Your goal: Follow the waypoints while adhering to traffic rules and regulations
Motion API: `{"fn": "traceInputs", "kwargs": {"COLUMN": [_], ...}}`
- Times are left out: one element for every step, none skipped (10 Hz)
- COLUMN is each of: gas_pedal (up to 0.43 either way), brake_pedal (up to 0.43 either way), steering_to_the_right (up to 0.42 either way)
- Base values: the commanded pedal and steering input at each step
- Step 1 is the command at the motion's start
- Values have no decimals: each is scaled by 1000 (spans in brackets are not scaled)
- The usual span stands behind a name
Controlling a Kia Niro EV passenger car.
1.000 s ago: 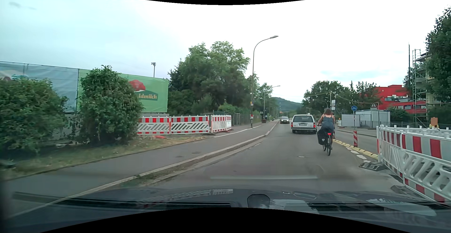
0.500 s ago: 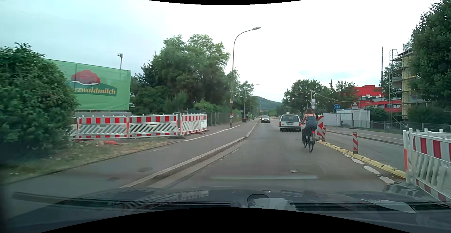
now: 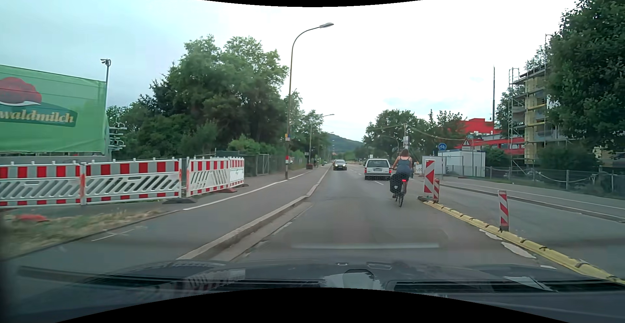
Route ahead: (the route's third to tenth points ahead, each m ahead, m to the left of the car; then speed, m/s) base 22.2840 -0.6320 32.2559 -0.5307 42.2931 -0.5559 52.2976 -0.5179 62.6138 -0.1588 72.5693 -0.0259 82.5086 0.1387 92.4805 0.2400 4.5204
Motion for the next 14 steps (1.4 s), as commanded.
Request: {"fn": "traceInputs", "kwargs": {"gas_pedal": [79, 79, 79, 79, 79, 79, 79, 79, 79, 79, 79, 79, 79, 87], "brake_pedal": [0, 0, 0, 0, 0, 0, 0, 0, 0, 0, 0, 0, 0, 0], "steering_to_the_right": [138, 117, 101, 82, 63, 51, 40, 31, 25, 20, 15, 14, 13, 14]}}
